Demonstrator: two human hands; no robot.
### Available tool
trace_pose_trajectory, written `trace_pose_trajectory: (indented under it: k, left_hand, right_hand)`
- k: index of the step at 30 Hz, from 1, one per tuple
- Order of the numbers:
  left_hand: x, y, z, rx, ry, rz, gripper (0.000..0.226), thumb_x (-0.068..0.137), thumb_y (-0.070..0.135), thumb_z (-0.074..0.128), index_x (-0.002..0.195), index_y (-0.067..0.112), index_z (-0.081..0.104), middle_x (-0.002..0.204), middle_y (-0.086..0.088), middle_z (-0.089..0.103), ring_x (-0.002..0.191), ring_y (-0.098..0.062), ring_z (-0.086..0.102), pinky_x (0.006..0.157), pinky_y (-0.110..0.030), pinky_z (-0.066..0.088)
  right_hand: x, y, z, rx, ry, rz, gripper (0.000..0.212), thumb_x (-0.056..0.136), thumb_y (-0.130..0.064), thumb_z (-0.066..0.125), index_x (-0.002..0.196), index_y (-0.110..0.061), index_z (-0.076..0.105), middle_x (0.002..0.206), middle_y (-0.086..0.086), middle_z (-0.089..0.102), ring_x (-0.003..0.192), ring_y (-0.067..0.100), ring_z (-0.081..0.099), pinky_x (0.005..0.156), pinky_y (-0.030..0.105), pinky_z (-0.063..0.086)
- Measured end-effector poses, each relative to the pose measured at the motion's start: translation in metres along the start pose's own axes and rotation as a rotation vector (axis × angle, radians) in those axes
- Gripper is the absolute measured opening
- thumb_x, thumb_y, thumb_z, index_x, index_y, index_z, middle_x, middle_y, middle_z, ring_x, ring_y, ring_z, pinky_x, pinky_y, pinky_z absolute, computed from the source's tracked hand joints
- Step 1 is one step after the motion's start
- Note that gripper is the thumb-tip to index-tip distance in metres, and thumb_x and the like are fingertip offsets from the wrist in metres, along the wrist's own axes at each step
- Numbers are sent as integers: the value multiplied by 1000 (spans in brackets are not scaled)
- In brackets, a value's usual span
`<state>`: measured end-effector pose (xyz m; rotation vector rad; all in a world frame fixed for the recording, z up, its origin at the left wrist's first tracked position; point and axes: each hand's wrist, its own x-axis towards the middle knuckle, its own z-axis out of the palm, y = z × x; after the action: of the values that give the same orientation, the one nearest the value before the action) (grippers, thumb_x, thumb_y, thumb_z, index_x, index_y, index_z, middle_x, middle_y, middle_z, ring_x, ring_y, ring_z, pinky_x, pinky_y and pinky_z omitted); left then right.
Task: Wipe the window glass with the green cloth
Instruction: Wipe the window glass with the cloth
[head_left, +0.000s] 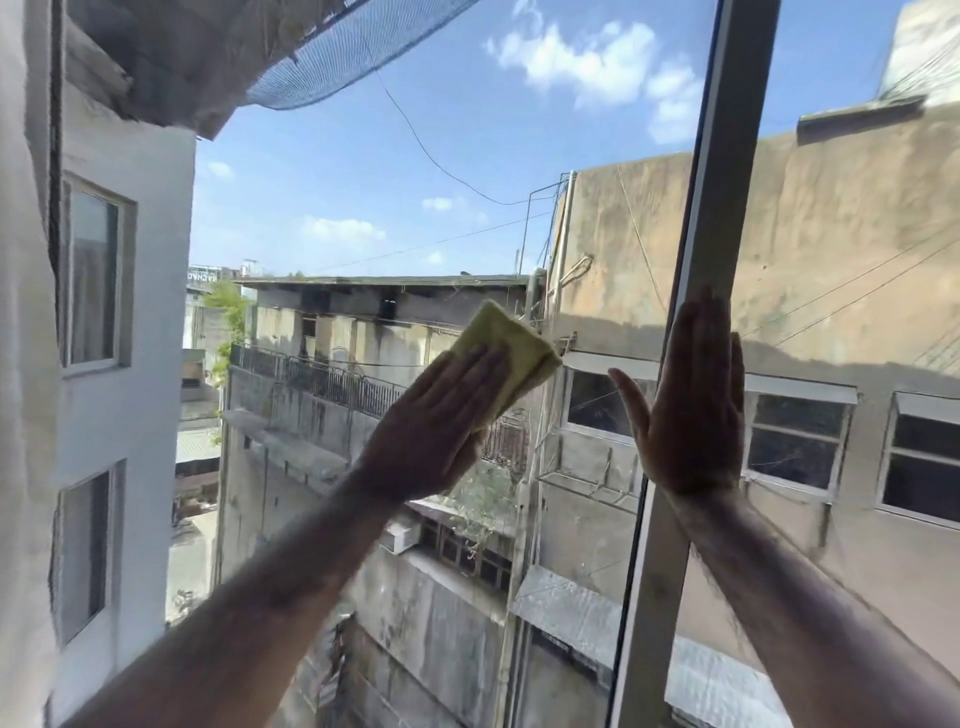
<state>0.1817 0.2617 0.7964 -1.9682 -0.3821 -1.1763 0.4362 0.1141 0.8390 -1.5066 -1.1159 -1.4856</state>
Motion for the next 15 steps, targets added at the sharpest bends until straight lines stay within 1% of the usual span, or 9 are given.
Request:
trace_pose_trajectory:
  k: [1,4,6,7,8,11,12,14,15]
  left_hand:
    - [-6,-16,-3,13,55,-194,61,106,28,29,161,3,22,172,-19,22,162,-29,16,128,-56,26]
    - [5,-43,-15,-20,240,-1009,67,106,31,30,163,3,10,174,-19,14,163,-29,12,131,-53,18]
    - [38,-32,-18,-73,345,-1206,69,106,35,29,162,0,9,173,-21,13,162,-31,12,131,-54,17]
    - [52,-21,-17,-76,353,-1151,68,107,35,29,162,0,11,173,-21,14,162,-32,13,132,-54,16]
    - [59,-8,-12,-59,325,-1000,66,108,33,31,162,0,12,173,-21,15,162,-32,12,132,-54,15]
    - [36,27,8,-28,84,-228,66,105,27,42,161,1,19,173,-20,17,163,-31,11,131,-54,20]
    - [17,25,10,-6,10,-39,66,104,27,44,161,2,22,172,-19,18,163,-31,12,130,-54,21]
    - [-22,3,5,36,-62,127,64,104,27,44,160,2,26,171,-20,22,162,-32,15,129,-54,25]
    - [-38,-11,0,34,-59,84,63,104,26,44,159,2,27,171,-21,23,162,-33,17,128,-56,27]
  right_hand:
    - [0,0,0,4,-3,4,93,108,-63,40,166,5,13,176,27,11,166,36,13,134,53,23]
    - [0,-1,0,7,3,9,92,108,-62,40,166,5,15,176,26,12,166,35,14,135,52,23]
    - [0,-1,0,4,6,-2,90,109,-61,39,166,5,15,176,27,13,166,36,14,134,52,24]
    - [0,-1,0,6,4,-9,90,110,-60,39,166,5,14,176,27,13,166,36,14,134,53,24]
    - [0,-1,0,11,3,-15,89,110,-60,38,166,5,14,176,27,12,166,36,14,134,53,24]
    - [-1,-1,0,11,10,-12,89,110,-60,37,166,6,14,176,27,13,166,36,14,134,53,24]
    - [-1,-1,0,10,12,-14,88,110,-59,37,166,6,15,176,28,13,166,37,14,134,53,24]
    - [0,-1,-1,6,10,-14,88,110,-58,38,165,7,16,176,28,14,166,37,14,134,53,24]
    - [0,-1,-1,6,7,-11,88,110,-58,38,165,7,15,176,28,14,166,37,14,134,53,24]
